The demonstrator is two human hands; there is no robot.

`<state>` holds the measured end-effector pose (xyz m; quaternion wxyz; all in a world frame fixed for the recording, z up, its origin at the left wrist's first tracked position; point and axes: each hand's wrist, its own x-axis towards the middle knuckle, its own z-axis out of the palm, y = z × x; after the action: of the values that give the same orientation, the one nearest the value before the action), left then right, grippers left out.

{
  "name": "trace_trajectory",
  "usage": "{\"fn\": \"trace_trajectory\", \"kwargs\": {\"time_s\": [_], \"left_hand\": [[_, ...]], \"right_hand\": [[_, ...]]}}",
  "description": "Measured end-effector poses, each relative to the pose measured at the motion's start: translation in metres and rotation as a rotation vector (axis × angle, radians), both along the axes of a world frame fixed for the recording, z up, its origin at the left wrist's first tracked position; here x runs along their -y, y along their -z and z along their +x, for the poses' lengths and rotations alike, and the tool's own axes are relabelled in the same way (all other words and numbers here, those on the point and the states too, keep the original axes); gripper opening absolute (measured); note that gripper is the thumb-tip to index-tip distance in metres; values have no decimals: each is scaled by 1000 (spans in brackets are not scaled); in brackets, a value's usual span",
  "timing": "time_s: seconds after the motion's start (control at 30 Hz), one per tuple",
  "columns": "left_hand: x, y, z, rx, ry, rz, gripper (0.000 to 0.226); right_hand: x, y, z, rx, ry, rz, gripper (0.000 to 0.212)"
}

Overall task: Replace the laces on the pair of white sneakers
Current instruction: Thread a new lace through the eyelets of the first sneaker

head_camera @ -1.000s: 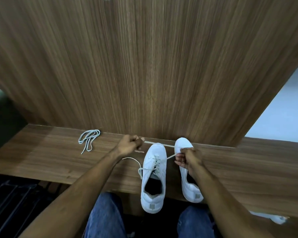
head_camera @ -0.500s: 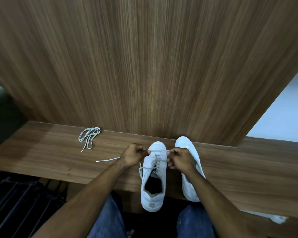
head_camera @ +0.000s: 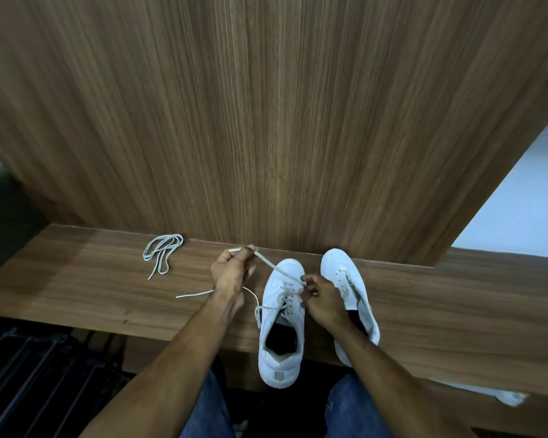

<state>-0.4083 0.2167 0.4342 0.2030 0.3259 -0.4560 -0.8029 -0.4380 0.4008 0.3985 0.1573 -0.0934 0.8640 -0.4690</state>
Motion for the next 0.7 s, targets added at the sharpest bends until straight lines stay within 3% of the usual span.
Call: {"fn": "trace_trajectory", "kwargs": {"time_s": [0.1,0.23,0.3,0.47,0.7], "left_hand": [[-7,3,-1,-26,66,-319,27],[-3,31,8,129,447,-992,16],[-7,38,17,197,636,-1203,8],[-21,48,35,209,896,-1410,29],[-32,52,41,402,838,-1516,24]], "right_hand": [[1,4,19,-74,-117,183,38],[-2,15,36,-139,-225,369,35],[-4,20,36,-148,-210,395,29],[-8,25,30,-157,-163,402,23],[-4,24,23,-82,-78,314,23]]}}
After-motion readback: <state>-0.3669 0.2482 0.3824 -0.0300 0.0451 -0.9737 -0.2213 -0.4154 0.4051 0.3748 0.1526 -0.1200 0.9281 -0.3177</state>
